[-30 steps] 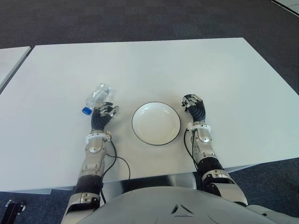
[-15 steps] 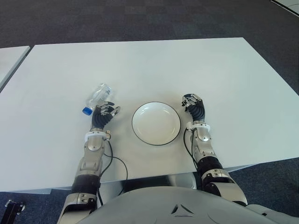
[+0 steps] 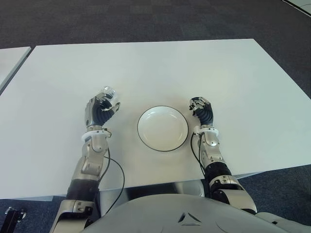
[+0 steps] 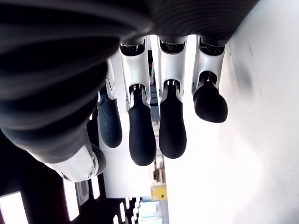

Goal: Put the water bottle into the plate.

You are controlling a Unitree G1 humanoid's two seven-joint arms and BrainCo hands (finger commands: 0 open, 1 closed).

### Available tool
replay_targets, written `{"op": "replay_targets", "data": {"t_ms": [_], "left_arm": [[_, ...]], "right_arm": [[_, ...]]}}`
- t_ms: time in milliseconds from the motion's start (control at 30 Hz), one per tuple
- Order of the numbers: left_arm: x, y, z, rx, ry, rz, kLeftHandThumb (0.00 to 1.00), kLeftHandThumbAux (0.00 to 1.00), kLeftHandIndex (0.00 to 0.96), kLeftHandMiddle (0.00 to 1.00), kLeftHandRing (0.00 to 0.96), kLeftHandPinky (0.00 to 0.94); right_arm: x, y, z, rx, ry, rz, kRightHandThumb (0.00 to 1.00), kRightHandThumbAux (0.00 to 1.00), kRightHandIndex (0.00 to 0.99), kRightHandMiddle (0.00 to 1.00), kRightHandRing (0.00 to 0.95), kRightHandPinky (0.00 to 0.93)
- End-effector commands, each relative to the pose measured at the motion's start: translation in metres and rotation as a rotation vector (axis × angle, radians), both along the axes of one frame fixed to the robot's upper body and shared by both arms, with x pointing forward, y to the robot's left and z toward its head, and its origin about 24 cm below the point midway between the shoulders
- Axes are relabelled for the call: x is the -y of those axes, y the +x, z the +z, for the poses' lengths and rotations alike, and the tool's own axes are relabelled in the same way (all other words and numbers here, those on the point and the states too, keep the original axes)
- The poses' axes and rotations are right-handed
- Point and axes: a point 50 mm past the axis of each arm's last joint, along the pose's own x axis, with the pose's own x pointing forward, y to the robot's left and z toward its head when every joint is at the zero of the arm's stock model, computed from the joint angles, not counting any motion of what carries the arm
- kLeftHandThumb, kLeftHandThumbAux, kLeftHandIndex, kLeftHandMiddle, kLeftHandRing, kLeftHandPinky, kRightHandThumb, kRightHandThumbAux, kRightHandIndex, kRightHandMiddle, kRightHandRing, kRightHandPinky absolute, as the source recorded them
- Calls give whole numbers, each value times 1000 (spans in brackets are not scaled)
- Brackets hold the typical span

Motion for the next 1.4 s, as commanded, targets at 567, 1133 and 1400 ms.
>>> {"op": "replay_targets", "data": {"t_ms": [567, 1133, 1400], "left_arm": [[-11, 16, 22, 212, 579, 83, 546, 618, 199, 211, 176, 131], [-20, 36, 21, 146, 703, 160, 498, 200, 0, 0, 0, 0], [-38, 54, -2, -70, 694, 123, 490, 140, 0, 0, 0, 0]], "right_arm": [[-1, -26, -38, -222, 25, -3, 704, 726, 440, 804, 787, 791], [-1, -26, -38, -238, 20, -8, 704, 726, 439, 796, 783, 795], [0, -26, -39, -243, 21, -16, 704, 725, 440, 798, 785, 794]]}}
